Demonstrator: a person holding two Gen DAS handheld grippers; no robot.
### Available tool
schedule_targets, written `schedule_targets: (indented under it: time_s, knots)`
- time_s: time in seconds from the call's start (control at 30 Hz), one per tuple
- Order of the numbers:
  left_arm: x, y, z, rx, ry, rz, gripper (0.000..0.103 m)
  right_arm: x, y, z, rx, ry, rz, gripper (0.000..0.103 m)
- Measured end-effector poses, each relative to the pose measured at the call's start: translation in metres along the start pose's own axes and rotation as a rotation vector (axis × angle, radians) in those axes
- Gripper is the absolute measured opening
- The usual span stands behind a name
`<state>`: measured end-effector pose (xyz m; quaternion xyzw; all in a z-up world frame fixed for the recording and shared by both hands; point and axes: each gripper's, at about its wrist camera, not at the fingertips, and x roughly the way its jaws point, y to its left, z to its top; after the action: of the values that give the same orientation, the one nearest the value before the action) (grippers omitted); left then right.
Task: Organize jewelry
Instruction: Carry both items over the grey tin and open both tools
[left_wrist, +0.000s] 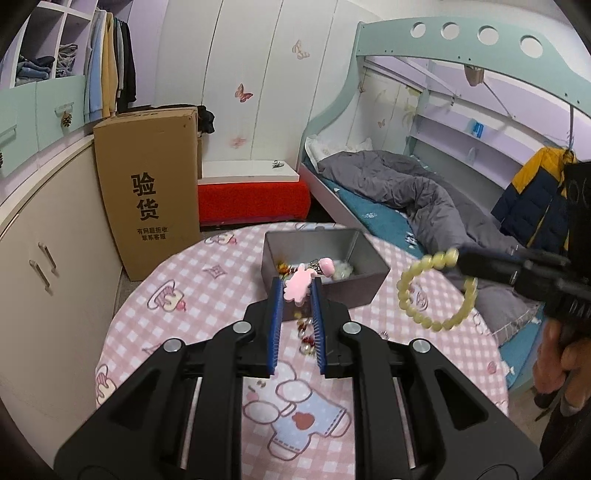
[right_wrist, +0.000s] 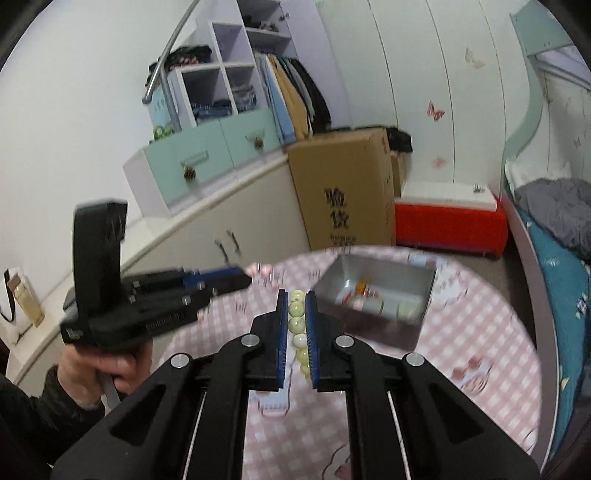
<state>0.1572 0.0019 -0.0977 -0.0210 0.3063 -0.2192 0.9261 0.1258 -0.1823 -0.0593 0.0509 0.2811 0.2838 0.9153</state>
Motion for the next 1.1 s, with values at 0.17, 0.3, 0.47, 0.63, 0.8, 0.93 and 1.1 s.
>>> schedule_targets:
  time_s: [0.17,0.3,0.47,0.63,0.8,0.93,1.1]
  knots:
    - [0.005,-0.003,0.037,-0.024,0.002,-0.028,0.015,-0.012,-0.013,0.048,0.019,-0.049,-0.004,0.008]
    - [0.019,-0.008,0.069,-0.025,0.012,-0.03,0.015,-0.003,-0.029,0.076,0.049,-0.051,-0.007,0.008]
    - [0.051,-0.015,0.09,-0.012,0.068,-0.039,0.015,0.025,-0.053,0.087,0.093,-0.011,-0.006,0.008]
    - [0.092,-0.008,0.092,-0.05,0.153,-0.051,0.021,0.065,-0.087,0.078,0.176,0.071,-0.011,0.01]
    - [0.095,0.0,0.084,-0.041,0.101,0.065,0.095,0.078,-0.112,0.06,0.279,0.092,-0.068,0.084]
    - [0.077,0.01,0.082,-0.069,0.06,0.124,0.095,0.057,-0.121,0.05,0.329,0.018,-0.15,0.096]
    - [0.038,0.013,0.078,-0.1,-0.014,0.183,0.095,0.03,-0.114,0.043,0.319,-0.04,-0.224,0.096]
